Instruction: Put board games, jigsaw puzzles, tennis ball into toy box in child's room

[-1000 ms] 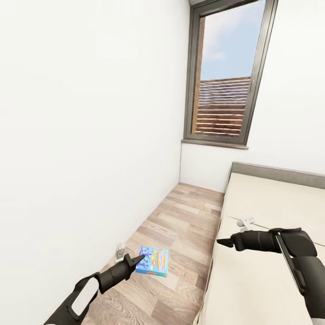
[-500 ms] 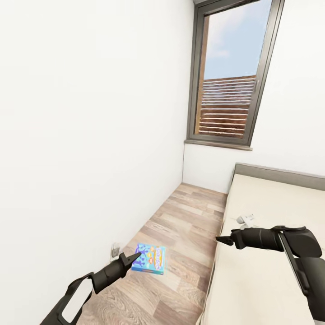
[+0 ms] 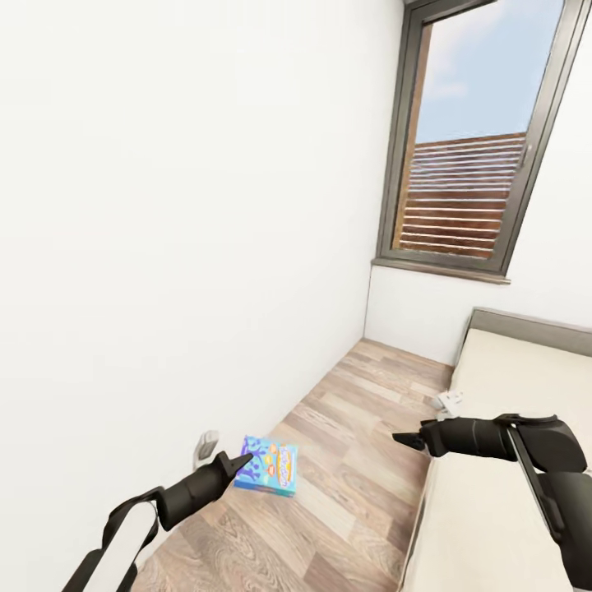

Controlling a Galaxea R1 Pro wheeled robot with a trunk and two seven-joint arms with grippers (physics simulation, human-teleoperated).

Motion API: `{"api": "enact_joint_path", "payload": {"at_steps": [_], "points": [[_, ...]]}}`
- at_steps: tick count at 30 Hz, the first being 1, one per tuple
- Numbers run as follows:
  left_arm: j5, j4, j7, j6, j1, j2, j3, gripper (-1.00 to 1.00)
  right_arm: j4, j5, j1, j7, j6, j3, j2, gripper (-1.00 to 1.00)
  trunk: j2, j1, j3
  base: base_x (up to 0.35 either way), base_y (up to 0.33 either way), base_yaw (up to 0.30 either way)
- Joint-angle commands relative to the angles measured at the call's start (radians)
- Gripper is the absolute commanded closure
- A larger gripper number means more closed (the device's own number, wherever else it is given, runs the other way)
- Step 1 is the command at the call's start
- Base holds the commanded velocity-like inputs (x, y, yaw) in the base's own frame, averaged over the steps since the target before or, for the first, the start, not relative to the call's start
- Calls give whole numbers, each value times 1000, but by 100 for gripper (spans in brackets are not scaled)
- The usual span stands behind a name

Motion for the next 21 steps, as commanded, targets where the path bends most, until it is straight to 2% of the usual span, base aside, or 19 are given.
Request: {"api": "enact_joint_path", "payload": {"at_steps": [1, 21], "points": [[7, -8, 9, 5, 3, 1, 0, 100, -1, 10, 0, 11, 5, -2, 0, -100, 7, -4, 2, 0, 0, 263], [-3, -13, 19, -3, 13, 2, 1, 100, -1, 10, -1, 9, 5, 1, 0, -100, 147, -81, 50, 0, 0, 261]]}}
